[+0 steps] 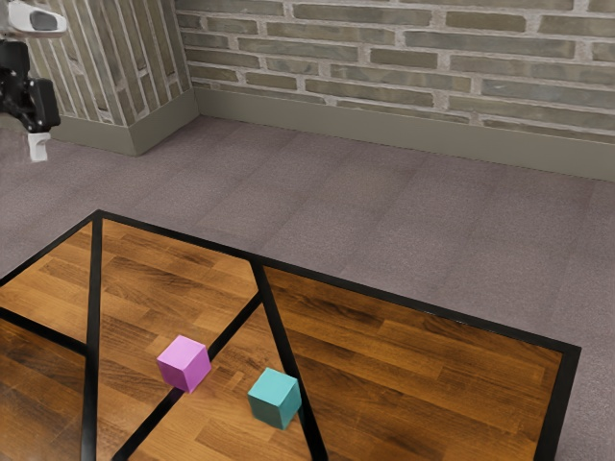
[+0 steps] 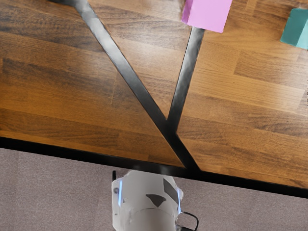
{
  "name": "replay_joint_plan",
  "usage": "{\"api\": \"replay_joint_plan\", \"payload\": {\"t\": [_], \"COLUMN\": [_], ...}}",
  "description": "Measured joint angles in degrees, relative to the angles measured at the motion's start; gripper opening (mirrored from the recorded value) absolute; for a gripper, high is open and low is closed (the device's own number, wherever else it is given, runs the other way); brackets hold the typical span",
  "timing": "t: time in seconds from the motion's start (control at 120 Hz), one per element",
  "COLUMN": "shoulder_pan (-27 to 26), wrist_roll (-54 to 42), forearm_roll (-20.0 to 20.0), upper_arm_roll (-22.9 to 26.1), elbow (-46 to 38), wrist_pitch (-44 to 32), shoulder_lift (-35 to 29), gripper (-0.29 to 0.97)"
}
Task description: Pick up the blue block with one arm, and put the blue block on the pink block with one arm
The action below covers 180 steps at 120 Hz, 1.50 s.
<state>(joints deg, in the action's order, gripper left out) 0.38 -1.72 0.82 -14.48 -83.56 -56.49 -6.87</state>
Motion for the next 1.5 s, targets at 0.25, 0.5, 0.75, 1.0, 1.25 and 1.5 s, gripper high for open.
{"api": "replay_joint_plan", "payload": {"t": [0.25, 0.5, 0.75, 1.0, 1.25, 1.5], "shoulder_pan": [-3.2, -20.3, -35.3, -36.1, -36.9, -40.1], "wrist_roll": [-0.5, 4.8, 8.9, 11.4, 11.5, 11.3], "forearm_roll": [3.1, 11.0, 20.0, 21.0, 17.4, 16.6], "upper_arm_roll": [3.0, -3.0, -13.7, -10.0, -6.0, -5.8], "elbow": [2.0, 2.8, -8.9, -27.0, -41.1, -50.6], "wrist_pitch": [-24.0, -37.4, -50.5, -65.7, -84.6, -92.9], "shoulder_lift": [10.3, 29.0, 35.0, 29.9, 23.7, 16.8], "gripper": [0.66, 0.66, 0.65, 0.65, 0.64, 0.64]}}
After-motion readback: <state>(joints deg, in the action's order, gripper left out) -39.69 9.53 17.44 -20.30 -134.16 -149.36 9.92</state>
